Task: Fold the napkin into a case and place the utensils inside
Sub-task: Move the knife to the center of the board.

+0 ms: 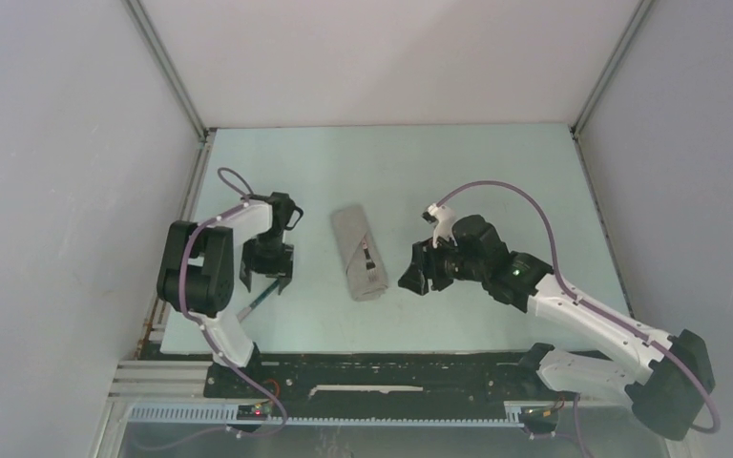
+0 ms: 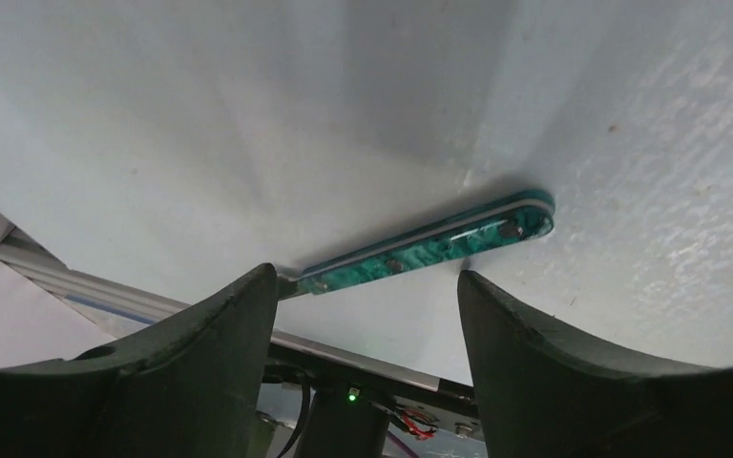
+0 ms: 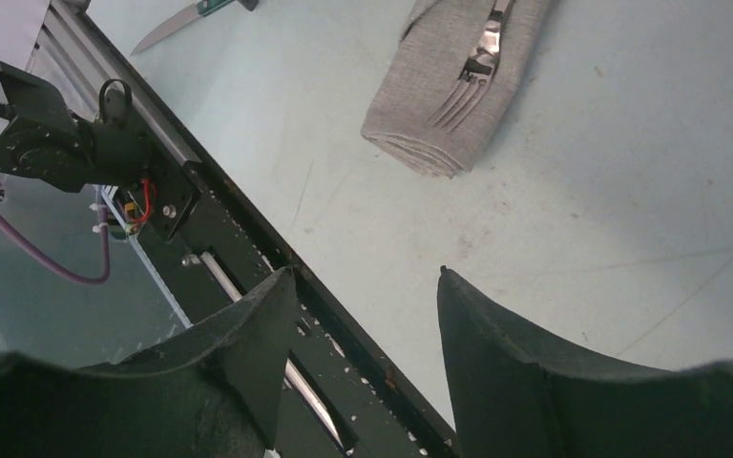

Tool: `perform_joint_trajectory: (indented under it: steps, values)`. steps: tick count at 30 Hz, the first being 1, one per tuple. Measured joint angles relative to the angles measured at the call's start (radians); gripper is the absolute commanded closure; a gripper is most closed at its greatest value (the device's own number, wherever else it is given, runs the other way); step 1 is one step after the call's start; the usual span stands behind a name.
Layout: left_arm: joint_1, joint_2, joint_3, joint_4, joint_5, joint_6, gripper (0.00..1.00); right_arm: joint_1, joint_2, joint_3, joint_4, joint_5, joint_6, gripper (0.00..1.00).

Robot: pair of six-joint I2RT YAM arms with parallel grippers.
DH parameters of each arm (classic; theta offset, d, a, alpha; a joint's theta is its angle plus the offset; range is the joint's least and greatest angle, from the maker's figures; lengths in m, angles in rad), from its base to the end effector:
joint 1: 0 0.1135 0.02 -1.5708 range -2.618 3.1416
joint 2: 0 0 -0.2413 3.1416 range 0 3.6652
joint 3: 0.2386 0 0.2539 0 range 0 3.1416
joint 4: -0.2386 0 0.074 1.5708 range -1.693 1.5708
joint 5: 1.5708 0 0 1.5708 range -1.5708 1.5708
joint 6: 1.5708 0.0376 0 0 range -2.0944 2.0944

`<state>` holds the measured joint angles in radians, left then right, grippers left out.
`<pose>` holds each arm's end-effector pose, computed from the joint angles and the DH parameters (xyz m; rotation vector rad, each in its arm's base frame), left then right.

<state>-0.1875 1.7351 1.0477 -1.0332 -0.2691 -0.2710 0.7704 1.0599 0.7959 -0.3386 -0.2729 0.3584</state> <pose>0.2689 -0.0408 0.1324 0.0955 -3.0231 -0.4503 0.1699 0.1790 0.2551 -0.6327 2.2163 0.9133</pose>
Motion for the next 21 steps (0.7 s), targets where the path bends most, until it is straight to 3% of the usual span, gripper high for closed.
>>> perform_joint_trajectory:
  steps: [2, 8, 13, 14, 18, 20, 21]
  values:
    - [0.002, 0.022, 0.001, 0.010, 0.018, 0.011, 0.30, -0.015, -0.015, -0.018, 0.008, -0.003, -0.002, 0.36]
    - [0.003, 0.056, 0.012, 0.026, 0.047, 0.032, 0.78, -0.050, -0.021, -0.040, 0.029, -0.016, 0.003, 0.37]
    - [0.007, 0.101, 0.085, 0.030, 0.081, 0.023, 0.91, -0.051, -0.021, -0.040, 0.043, -0.026, 0.016, 0.37]
    - [0.007, 0.119, 0.118, 0.034, 0.093, 0.018, 0.91, -0.051, -0.022, -0.040, 0.043, -0.026, 0.019, 0.37]
    - [0.007, 0.204, 0.275, 0.069, 0.123, -0.011, 0.71, -0.051, -0.023, -0.040, 0.043, -0.025, 0.029, 0.37]
    - [0.007, 0.242, 0.348, 0.098, 0.117, -0.032, 0.51, -0.051, -0.023, -0.040, 0.043, -0.025, 0.032, 0.37]
    - [0.008, 0.251, 0.368, 0.108, 0.112, -0.040, 0.45, -0.051, -0.023, -0.040, 0.042, -0.024, 0.033, 0.37]
